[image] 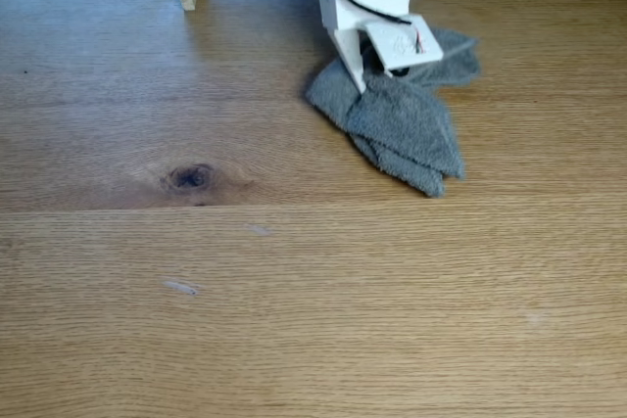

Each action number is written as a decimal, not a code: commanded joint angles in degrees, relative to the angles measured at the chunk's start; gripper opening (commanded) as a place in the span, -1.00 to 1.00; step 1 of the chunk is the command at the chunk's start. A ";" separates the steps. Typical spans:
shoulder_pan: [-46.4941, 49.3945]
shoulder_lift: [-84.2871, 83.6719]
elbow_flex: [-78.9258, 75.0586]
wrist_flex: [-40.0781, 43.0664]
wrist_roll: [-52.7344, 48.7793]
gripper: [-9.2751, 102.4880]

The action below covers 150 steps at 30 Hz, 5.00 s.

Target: Clean the area in front of the robot

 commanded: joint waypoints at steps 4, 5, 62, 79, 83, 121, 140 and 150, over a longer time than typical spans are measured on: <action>-0.44 -8.61 -3.96 -20.65 -4.48 -0.84; -0.26 -10.11 -4.57 -22.15 -5.45 -0.84; 30.32 -23.82 -36.65 17.67 -17.93 -0.84; 18.81 4.83 -37.44 36.12 -10.99 -0.84; 23.12 13.71 -37.44 36.30 -10.46 -0.84; 27.33 -23.64 -50.71 11.34 -15.29 -0.84; 37.00 -46.49 -76.55 14.59 -22.85 -0.84; 40.69 -33.13 -76.55 52.21 -18.37 -0.84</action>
